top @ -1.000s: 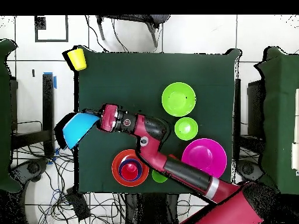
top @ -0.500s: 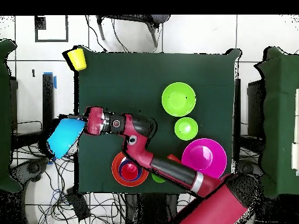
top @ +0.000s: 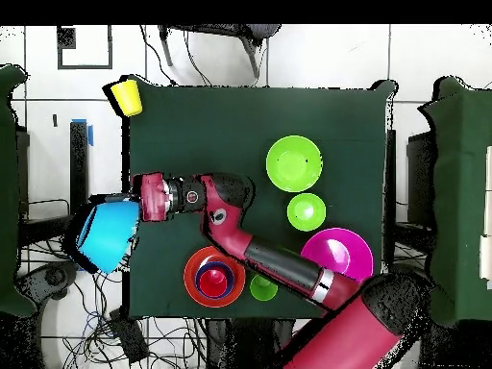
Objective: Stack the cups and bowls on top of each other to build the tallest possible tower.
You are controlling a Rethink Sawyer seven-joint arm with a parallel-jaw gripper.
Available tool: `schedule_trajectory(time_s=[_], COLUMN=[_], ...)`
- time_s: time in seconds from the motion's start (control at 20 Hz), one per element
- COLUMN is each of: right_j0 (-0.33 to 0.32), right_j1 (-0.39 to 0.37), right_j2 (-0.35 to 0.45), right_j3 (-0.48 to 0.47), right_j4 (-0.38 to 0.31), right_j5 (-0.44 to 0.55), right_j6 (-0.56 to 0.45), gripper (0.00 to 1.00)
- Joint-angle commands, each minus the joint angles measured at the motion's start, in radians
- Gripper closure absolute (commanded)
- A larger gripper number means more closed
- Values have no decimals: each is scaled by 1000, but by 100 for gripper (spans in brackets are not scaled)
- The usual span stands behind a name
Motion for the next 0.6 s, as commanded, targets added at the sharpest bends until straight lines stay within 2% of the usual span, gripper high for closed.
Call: schedule_trajectory(time_s=[0.05,0.3,0.45,0.6], right_j0=[38,41,59,102], right_j1=[-38,-44,-43,-79], right_j2=[-103,-100,-110,-150], right_j3=[-196,-194,-235,-313], right_j4=[62,57,45,8], right_j5=[74,56,101,195], right_j6=[60,52,28,20], gripper=[100,100,100,100])
